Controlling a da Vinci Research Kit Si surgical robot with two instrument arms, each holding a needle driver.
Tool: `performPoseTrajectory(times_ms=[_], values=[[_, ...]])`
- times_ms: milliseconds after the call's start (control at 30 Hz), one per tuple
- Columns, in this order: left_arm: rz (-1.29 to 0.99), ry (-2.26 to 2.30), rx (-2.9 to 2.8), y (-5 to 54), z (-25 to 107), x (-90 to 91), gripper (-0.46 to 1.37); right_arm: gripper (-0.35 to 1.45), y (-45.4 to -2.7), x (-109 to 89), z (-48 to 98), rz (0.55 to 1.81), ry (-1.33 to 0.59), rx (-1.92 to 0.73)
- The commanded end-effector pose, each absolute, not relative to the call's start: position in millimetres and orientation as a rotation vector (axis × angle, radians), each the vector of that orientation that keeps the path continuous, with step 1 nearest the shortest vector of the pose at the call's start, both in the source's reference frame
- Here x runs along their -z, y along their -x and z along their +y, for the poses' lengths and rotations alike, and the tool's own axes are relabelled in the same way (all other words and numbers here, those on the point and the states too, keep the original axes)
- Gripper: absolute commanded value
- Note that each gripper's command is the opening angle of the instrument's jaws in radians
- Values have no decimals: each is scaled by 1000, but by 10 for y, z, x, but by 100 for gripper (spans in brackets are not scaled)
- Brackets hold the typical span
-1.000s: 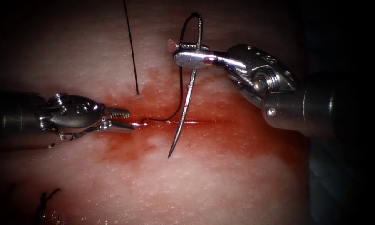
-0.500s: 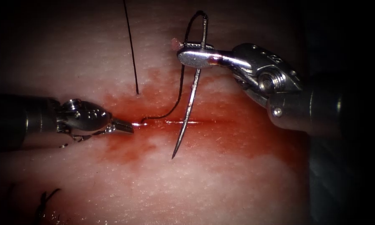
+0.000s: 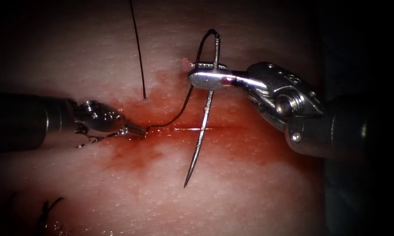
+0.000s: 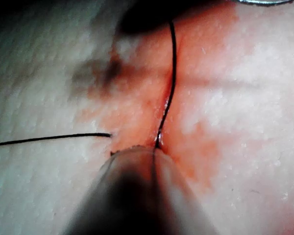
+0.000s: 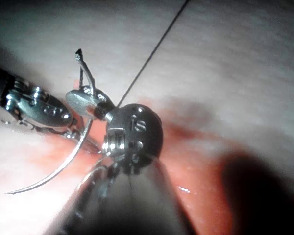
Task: Wound Closure
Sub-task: Open the incision with the left grasper
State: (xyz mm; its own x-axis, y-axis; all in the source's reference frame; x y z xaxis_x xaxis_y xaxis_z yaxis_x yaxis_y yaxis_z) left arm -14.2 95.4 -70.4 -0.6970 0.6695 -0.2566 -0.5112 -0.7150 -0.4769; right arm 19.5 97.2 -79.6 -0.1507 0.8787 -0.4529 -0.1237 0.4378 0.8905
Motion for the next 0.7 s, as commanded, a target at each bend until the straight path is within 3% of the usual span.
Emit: performPoseTrajectory(times_ms=[33,233,533,633,700], values=[[-498,527,-2377,141,955,700,-35,-35,-195,796,968,1441,-715,-1026],[-493,409,-2435,132,957,685,-35,-35,-194,789,948,1430,-737,-1041],[-657,260,-2489,129,938,666,-35,-35,-203,778,929,1406,-774,-1076],[-684,244,-2476,130,930,663,9,-35,-206,770,920,1396,-800,-1100],[-688,232,-2468,130,928,663,25,-35,-206,766,915,1390,-806,-1103]])
